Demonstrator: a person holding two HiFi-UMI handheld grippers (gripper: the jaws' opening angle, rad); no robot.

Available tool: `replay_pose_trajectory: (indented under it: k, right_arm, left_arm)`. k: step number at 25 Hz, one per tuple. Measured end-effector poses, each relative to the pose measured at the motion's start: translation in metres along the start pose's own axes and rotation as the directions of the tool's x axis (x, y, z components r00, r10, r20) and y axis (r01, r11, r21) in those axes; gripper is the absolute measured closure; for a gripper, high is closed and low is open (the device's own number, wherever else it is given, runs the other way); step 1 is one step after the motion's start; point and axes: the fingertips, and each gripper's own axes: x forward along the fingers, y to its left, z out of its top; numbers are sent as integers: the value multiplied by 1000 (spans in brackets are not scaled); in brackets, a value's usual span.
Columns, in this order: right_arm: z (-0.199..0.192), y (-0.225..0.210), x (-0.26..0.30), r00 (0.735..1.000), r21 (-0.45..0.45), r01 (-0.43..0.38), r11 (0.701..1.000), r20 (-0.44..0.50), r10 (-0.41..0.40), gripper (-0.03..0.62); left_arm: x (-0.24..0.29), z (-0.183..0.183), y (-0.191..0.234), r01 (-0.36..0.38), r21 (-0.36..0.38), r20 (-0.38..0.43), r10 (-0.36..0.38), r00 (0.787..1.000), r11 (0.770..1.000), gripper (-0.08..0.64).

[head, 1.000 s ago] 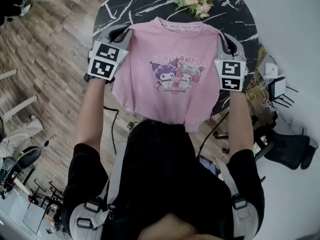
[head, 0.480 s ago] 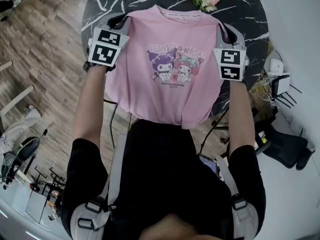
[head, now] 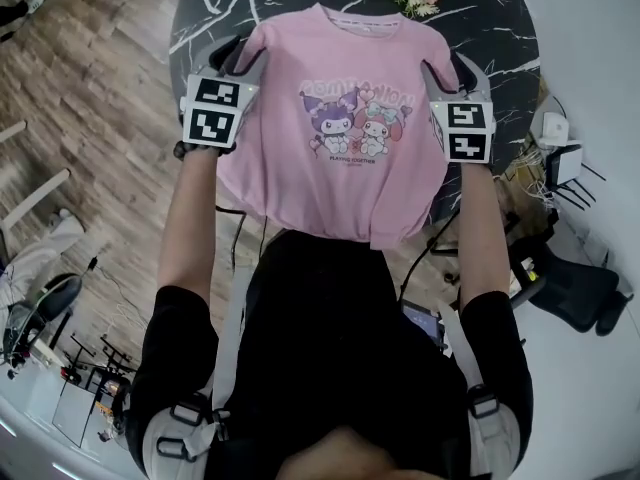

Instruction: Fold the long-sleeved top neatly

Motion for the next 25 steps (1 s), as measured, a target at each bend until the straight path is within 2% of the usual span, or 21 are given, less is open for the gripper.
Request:
replay_pose_trajectory:
  k: [5,10,15,21,25]
  right_arm:
    - [-13,19,-34,999,22,28,999,15,-29,382]
    - [-35,52,-74,1000,28,29,999,7,-29,382]
    - [-60,84,-112,999,57,41,998,2,-41,383]
    - [-108,134,-153,1000,80,11,997,-27,-9,385]
    - [-143,185,-176,995,97,-63,993,-68,70,388]
  left_arm:
    - [-37,-6,-18,19,-14,40,-19,999,1000,362]
    - [-75,-20,-50,49,13,70,-49,996,999,367]
    - [-103,-41,-86,97,38,66,-99,993,995,373]
    - [-131,-67,-140,162,74,47,-165,985,984,380]
    - [-144,-87,-177,218,100,22,-221,975,971,382]
